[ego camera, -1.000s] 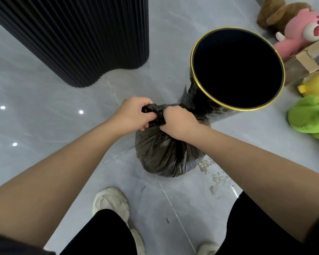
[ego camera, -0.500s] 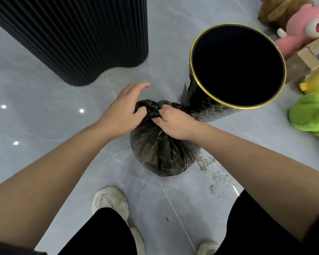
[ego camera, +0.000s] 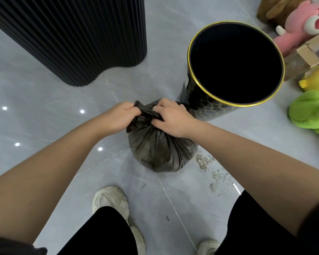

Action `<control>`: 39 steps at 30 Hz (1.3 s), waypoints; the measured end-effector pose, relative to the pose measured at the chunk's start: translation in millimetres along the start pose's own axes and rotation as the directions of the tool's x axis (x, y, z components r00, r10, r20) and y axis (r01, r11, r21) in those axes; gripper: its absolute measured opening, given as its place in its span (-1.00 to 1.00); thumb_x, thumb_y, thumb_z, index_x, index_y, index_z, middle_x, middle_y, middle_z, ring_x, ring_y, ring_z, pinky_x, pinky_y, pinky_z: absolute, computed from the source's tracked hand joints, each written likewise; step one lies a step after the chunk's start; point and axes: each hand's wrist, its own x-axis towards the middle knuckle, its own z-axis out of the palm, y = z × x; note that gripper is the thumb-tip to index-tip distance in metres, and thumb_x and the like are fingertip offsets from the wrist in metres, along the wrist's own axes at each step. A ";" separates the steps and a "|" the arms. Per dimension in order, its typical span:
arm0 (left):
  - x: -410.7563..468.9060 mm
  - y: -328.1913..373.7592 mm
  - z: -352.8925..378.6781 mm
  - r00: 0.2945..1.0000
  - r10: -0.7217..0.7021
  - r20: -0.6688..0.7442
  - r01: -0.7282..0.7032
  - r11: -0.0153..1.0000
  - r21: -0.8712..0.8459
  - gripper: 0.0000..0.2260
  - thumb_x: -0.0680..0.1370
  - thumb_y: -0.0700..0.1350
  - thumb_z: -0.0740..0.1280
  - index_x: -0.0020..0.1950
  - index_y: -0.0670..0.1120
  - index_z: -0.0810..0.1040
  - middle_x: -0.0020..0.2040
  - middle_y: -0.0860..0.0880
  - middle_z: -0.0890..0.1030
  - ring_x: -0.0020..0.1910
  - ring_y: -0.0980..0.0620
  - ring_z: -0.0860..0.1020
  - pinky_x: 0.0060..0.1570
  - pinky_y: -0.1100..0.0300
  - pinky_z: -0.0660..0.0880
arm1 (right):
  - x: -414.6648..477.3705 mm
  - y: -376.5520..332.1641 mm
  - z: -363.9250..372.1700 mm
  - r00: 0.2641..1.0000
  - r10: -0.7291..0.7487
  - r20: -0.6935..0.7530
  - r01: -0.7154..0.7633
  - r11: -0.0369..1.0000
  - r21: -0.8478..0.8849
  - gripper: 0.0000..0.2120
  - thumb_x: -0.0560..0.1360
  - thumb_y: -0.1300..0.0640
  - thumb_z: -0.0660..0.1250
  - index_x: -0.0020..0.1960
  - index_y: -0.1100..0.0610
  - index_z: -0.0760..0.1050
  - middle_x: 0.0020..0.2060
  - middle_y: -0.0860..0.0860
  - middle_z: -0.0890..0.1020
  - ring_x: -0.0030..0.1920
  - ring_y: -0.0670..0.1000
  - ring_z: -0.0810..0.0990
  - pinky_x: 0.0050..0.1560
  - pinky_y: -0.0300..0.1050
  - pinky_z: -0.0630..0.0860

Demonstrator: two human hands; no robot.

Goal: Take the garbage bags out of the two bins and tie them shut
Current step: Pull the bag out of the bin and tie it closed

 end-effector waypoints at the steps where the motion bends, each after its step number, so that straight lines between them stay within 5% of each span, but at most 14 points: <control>1: 0.9 -0.5 -0.3 0.999 -0.031 -0.011 0.030 0.999 -0.044 -0.79 0.57 -0.13 0.17 -0.26 -0.13 0.43 -0.34 -0.07 0.42 -0.36 0.02 0.39 -0.32 0.17 0.29 | -0.1 -0.7 1.4 0.999 -0.012 -0.031 0.011 1.000 -0.028 -0.73 0.56 -0.10 0.16 0.16 0.01 0.45 0.13 0.01 0.39 0.21 0.10 0.34 0.18 0.12 0.26; 5: 4.5 -1.6 7.1 0.989 -0.143 -0.032 0.130 0.956 -0.262 -0.84 0.59 -0.24 0.13 -0.09 -0.17 0.48 -0.33 -0.16 0.51 -0.53 0.02 0.46 -0.50 0.24 0.47 | -1.0 -2.1 7.0 0.997 -0.041 -0.071 0.034 0.994 -0.105 -0.76 0.62 -0.05 0.07 -0.06 0.09 0.35 -0.02 0.02 0.37 0.11 0.12 0.39 0.03 0.05 0.26; 8: 6.5 -6.7 8.9 0.981 0.008 -0.196 0.018 0.991 0.131 -0.72 0.52 -0.29 0.11 0.16 -0.07 0.45 -0.02 -0.15 0.58 -0.17 -0.08 0.57 -0.16 0.07 0.54 | -1.9 -2.4 8.3 0.999 -0.018 -0.033 0.015 0.995 -0.101 -0.77 0.64 -0.01 0.03 -0.13 0.08 0.26 -0.10 0.02 0.34 0.06 0.14 0.41 0.04 0.08 0.29; 10: 3.7 -9.4 5.9 0.932 0.288 -0.220 -0.135 0.841 0.524 -0.54 0.45 -0.27 0.13 0.35 -0.05 0.36 0.25 -0.10 0.51 0.19 -0.12 0.47 0.21 -0.05 0.41 | -0.9 -5.6 9.0 1.000 -0.007 -0.020 0.005 0.996 -0.092 -0.75 0.64 0.00 0.02 -0.16 0.08 0.26 -0.12 0.02 0.34 0.04 0.14 0.41 0.04 0.08 0.29; 12: 0.3 -11.0 7.3 0.877 0.471 -0.093 -0.260 0.629 0.733 -0.47 0.44 -0.18 0.13 0.43 -0.07 0.28 0.32 -0.10 0.47 0.31 -0.11 0.38 0.39 -0.08 0.21 | 0.5 -8.9 10.0 1.000 0.006 -0.002 -0.006 0.997 -0.083 -0.74 0.64 0.01 0.02 -0.17 0.09 0.27 -0.11 0.03 0.35 0.04 0.14 0.41 0.05 0.09 0.28; 15: 0.2 -18.7 19.2 0.885 0.462 0.056 -0.302 0.479 0.824 -0.47 0.53 -0.06 0.15 0.50 -0.08 0.15 0.29 -0.07 0.45 0.31 -0.09 0.38 0.43 -0.09 0.09 | 1.6 -9.5 9.7 1.000 0.020 0.017 -0.019 0.995 -0.098 -0.73 0.63 0.01 0.01 -0.04 0.13 0.41 -0.03 0.06 0.41 0.11 0.15 0.41 0.09 0.10 0.28; 18: 4.4 -20.8 28.0 0.911 0.406 0.073 -0.261 0.430 0.864 -0.72 0.57 -0.14 0.13 0.27 -0.11 0.39 0.10 -0.07 0.50 0.14 -0.12 0.46 0.22 -0.03 0.29 | 1.5 -9.4 7.1 0.998 0.029 0.052 -0.023 0.994 -0.107 -0.77 0.62 0.02 0.02 -0.04 0.09 0.40 -0.01 0.06 0.40 0.12 0.14 0.41 0.11 0.09 0.28; 21: 7.1 -13.5 25.7 0.903 0.430 -0.003 -0.234 0.496 0.836 -0.85 0.55 -0.19 0.11 -0.10 -0.13 0.47 -0.09 -0.13 0.55 -0.07 -0.19 0.50 -0.06 0.04 0.37 | 0.9 -10.8 6.0 1.000 -0.009 0.023 0.012 0.991 -0.133 -0.77 0.59 -0.01 0.09 0.01 0.09 0.45 0.01 0.08 0.43 0.10 0.13 0.42 0.08 0.07 0.29; 25: 1.0 -6.1 14.1 0.932 0.348 -0.101 -0.211 0.747 0.631 -0.75 0.45 -0.10 0.04 -0.44 -0.04 0.26 -0.42 -0.04 0.38 -0.32 -0.16 0.38 -0.35 0.10 0.23 | 0.6 -12.8 2.4 0.985 -0.095 -0.142 0.069 0.981 -0.179 -0.72 0.54 -0.07 0.18 0.13 0.05 0.50 0.00 0.03 0.47 0.04 0.08 0.49 0.02 0.02 0.31; 29: -1.7 -1.0 10.2 0.926 0.341 -0.162 -0.184 0.782 0.596 -0.65 0.49 -0.01 0.08 -0.47 -0.08 0.24 -0.50 -0.03 0.33 -0.41 -0.08 0.34 -0.41 0.11 0.21 | 1.9 -12.7 2.2 0.950 -0.125 -0.287 0.061 0.974 -0.220 -0.74 0.50 -0.09 0.23 0.09 0.01 0.52 -0.04 0.00 0.48 0.04 0.09 0.48 -0.03 -0.01 0.22; 34: 1.0 4.5 4.3 0.898 0.374 -0.230 -0.216 0.833 0.510 -0.57 0.60 -0.06 0.13 -0.48 -0.07 0.21 -0.52 -0.04 0.32 -0.41 -0.11 0.34 -0.35 0.02 0.31 | 6.5 -12.8 6.9 0.885 -0.141 -0.444 0.028 0.967 -0.252 -0.74 0.41 -0.09 0.31 -0.02 0.05 0.57 0.02 0.00 0.55 0.14 0.10 0.47 0.30 0.22 0.18; 39: 6.0 -2.1 6.6 0.908 0.378 -0.178 -0.253 0.836 0.486 -0.58 0.61 -0.05 0.16 -0.44 -0.10 0.24 -0.50 -0.04 0.32 -0.44 -0.01 0.31 -0.34 0.05 0.26 | 11.1 -5.5 8.7 0.941 -0.107 -0.320 0.058 0.985 -0.160 -0.68 0.49 -0.15 0.27 0.07 0.08 0.48 -0.10 -0.03 0.51 0.01 0.06 0.52 -0.01 0.01 0.36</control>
